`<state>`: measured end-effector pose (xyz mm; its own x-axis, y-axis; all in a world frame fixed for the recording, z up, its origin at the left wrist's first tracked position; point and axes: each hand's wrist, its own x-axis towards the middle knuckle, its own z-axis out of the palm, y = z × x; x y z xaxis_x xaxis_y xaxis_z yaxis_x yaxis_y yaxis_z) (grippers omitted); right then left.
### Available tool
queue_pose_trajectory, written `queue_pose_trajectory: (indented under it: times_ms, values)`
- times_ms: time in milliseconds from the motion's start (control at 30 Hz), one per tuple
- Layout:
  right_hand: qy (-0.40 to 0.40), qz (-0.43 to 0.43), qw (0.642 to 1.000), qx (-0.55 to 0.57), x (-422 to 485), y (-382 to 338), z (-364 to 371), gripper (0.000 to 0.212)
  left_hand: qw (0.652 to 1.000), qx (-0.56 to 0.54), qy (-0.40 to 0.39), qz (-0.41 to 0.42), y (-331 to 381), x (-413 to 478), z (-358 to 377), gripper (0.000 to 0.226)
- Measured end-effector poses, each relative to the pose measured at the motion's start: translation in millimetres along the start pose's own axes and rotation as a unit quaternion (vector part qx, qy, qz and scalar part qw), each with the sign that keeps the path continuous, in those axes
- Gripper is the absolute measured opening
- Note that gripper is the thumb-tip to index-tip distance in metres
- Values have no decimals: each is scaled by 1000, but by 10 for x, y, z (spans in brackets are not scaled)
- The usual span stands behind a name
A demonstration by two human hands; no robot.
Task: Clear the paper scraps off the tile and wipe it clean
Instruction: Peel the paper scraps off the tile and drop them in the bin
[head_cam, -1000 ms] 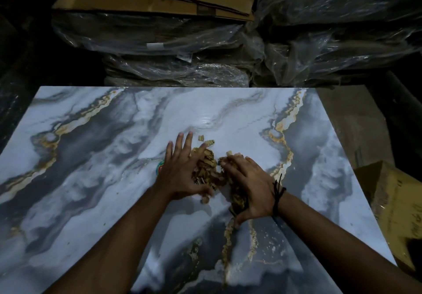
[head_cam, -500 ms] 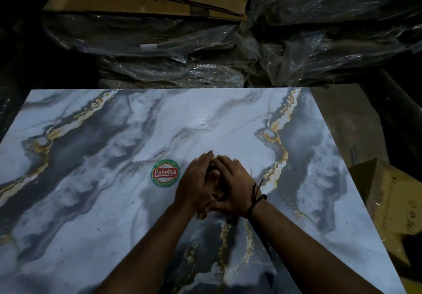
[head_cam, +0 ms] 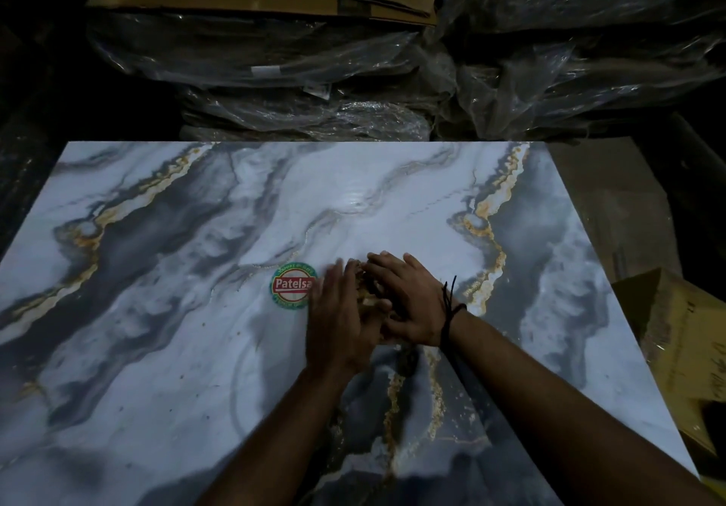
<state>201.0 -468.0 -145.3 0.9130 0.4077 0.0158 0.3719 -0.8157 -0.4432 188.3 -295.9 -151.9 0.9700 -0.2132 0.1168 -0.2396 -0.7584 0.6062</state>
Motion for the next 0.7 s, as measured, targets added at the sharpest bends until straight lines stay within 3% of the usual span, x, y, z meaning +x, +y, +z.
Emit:
queue_pose_trajectory:
  times_ms: [67,167,267,367,533,633,700]
  values:
    - [2,3,1000,24,-12,-7,26,76,999,-41,-24,-7,59,-14,66,88]
    - [59,22,994,88,-54,-137,101,65,994,-102,3,-46,193,-39,123,91]
    - [132,76,971,183,-119,-330,240,57,979,-162,40,-114,284,-50,145,76]
    - [211,149,927,273,-155,-541,355,48,949,-256,90,-160,319,-67,114,66]
    - [292,243,821,426,-116,-816,474,48,864,-439,112,-220,336,-42,33,48]
    - [331,270,735,527,-42,-938,523,45,803,-523,104,-266,273,32,-3,30]
    - [362,276,692,560,22,-989,494,30,732,-600,90,-309,266,69,-38,27]
